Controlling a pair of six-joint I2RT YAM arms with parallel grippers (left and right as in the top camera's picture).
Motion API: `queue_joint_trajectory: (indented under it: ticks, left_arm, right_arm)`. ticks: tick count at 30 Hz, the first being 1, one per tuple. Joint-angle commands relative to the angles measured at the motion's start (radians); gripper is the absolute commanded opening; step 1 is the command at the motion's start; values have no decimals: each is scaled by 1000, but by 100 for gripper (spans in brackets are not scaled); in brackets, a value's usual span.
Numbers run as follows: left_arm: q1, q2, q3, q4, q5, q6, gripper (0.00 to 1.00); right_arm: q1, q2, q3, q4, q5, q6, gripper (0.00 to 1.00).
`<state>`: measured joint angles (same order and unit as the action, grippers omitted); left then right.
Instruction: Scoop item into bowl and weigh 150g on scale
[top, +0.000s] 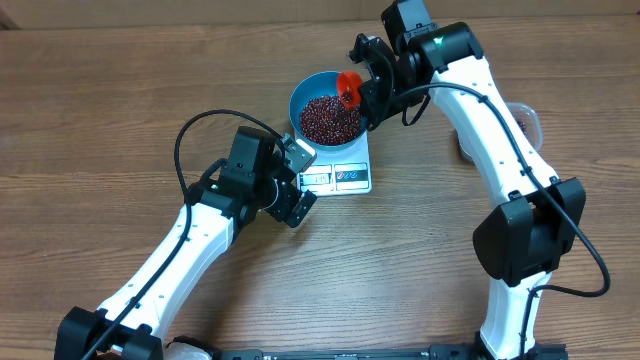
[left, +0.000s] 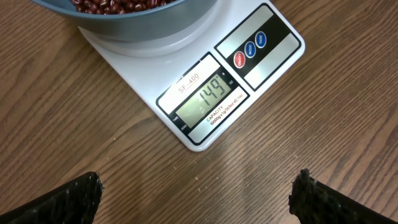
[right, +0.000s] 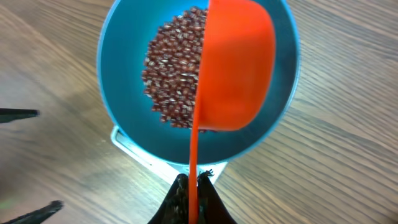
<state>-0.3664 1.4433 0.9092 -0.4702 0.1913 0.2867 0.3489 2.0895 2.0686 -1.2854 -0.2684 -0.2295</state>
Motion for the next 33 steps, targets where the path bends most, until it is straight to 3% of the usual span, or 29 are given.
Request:
queue_joint_trajectory:
  ticks: [1,8,33]
  left_arm:
    - [0,8,-5,3,11,-6,100]
    - [0,8,-5,3,11,-6,100]
    - [0,8,-5,3,11,-6,99]
  right_arm:
    - [45,-48,27,0,127,18,4]
    - [103,-48,27,1,253,20,4]
    - [105,-48,27,1,253,19,4]
